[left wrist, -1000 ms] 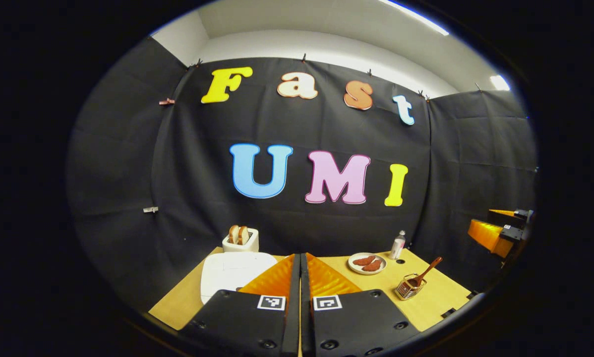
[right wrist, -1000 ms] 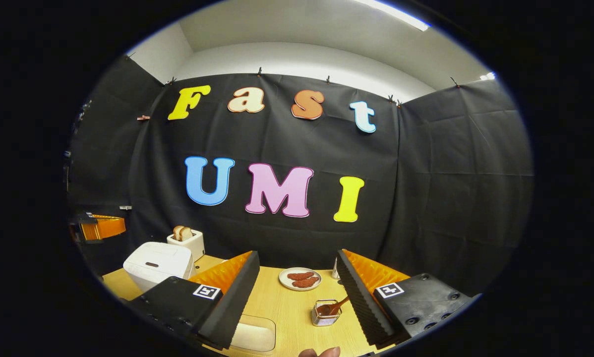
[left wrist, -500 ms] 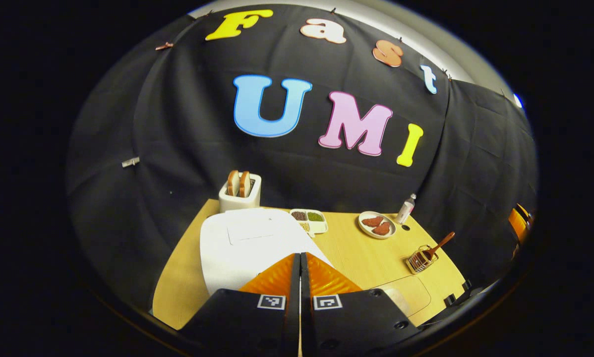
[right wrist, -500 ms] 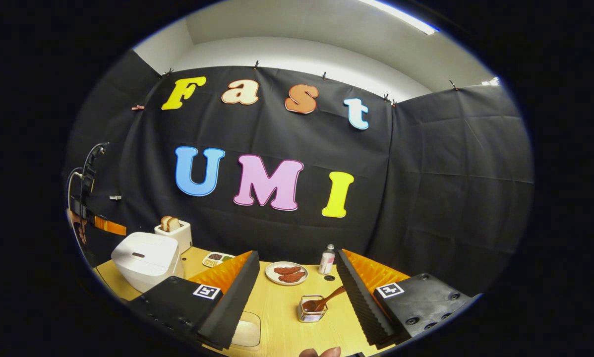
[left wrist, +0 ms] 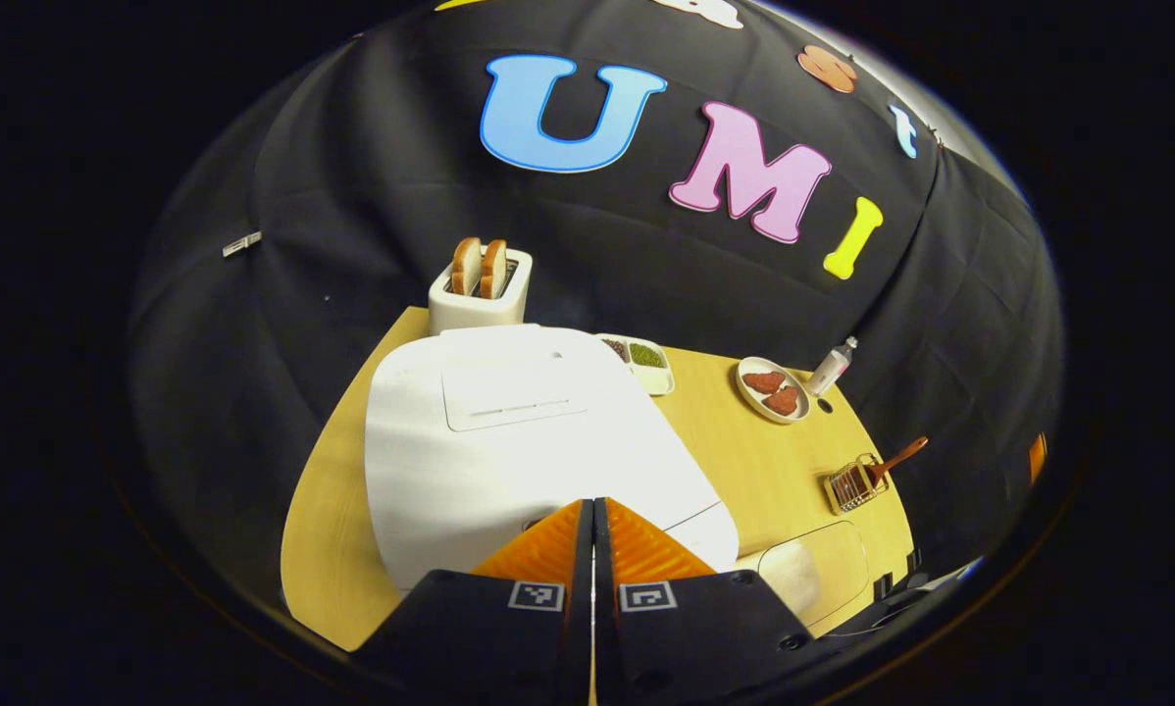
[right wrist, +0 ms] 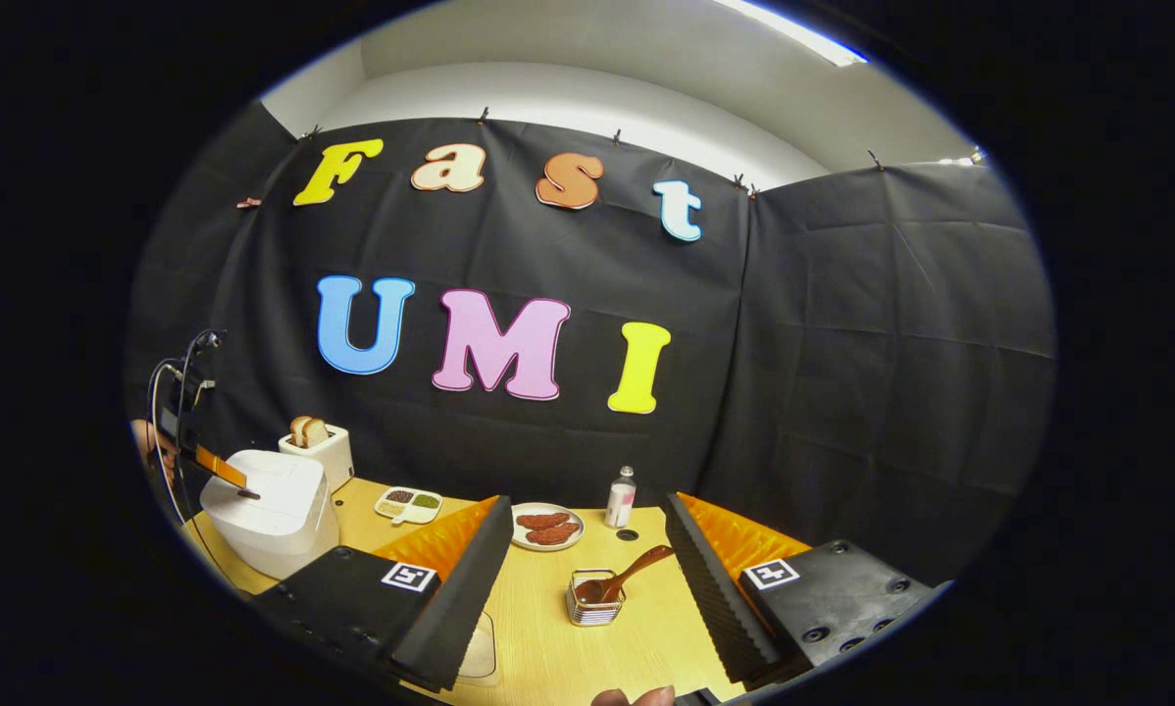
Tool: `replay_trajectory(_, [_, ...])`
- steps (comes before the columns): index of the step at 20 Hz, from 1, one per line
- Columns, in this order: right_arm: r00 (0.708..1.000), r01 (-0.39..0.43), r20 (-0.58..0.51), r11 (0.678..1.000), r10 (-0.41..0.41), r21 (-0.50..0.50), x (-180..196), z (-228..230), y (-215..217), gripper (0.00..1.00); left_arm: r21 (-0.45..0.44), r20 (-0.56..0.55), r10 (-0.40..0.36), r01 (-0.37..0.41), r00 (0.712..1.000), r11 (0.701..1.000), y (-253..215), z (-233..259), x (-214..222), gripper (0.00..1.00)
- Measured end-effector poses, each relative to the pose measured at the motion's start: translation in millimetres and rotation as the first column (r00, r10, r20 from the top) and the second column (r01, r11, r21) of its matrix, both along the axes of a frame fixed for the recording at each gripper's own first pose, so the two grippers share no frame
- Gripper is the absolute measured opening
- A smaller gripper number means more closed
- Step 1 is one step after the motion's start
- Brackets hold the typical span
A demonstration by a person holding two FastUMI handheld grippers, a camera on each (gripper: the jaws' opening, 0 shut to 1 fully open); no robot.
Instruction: Close the left gripper, press the button to open the rice cooker; take a wooden spoon from the chopstick holder with the right hand, scoop a spoonful of rice and pour it into the rice cooker, then put the wooden spoon back into the chopstick holder.
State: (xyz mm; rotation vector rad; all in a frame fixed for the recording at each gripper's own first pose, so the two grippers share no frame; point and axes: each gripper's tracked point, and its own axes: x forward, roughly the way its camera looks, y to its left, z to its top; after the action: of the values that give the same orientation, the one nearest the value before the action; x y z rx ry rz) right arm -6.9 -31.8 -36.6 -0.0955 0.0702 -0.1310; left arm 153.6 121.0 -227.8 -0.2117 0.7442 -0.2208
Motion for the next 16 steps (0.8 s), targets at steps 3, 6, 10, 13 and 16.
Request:
replay_trajectory(3, [1.000, 0.011, -0.003, 1.000, -0.011, -0.002, 0, -3, -2, 0.97, 0.006, -0.026, 0.003, -0.003, 1.000, 1.000, 0, -8, 4, 0.06])
replay_trajectory(6, [1.000, 0.018, -0.007, 1.000, -0.018, 0.001, 2, -4, -3, 0.98, -0.004, -0.054, 0.019, -0.019, 0.998, 1.000, 0, -12, 3, 0.07])
replay_trajectory(10, [1.000, 0.018, -0.010, 1.000, -0.018, 0.000, 6, -5, 0, 0.98, 0.015, -0.113, -0.013, 0.015, 0.994, 1.000, -4, -23, -3, 0.07])
replay_trajectory(13, [1.000, 0.011, -0.011, 1.000, -0.011, 0.009, 8, -6, 4, 0.98, 0.055, -0.110, -0.022, 0.028, 0.994, 0.998, -1, -23, -3, 0.07])
replay_trajectory(16, [1.000, 0.015, -0.004, 1.000, -0.015, -0.002, 6, -2, 3, 0.98, 0.063, -0.047, 0.002, 0.001, 0.999, 0.998, -1, -6, 2, 0.07])
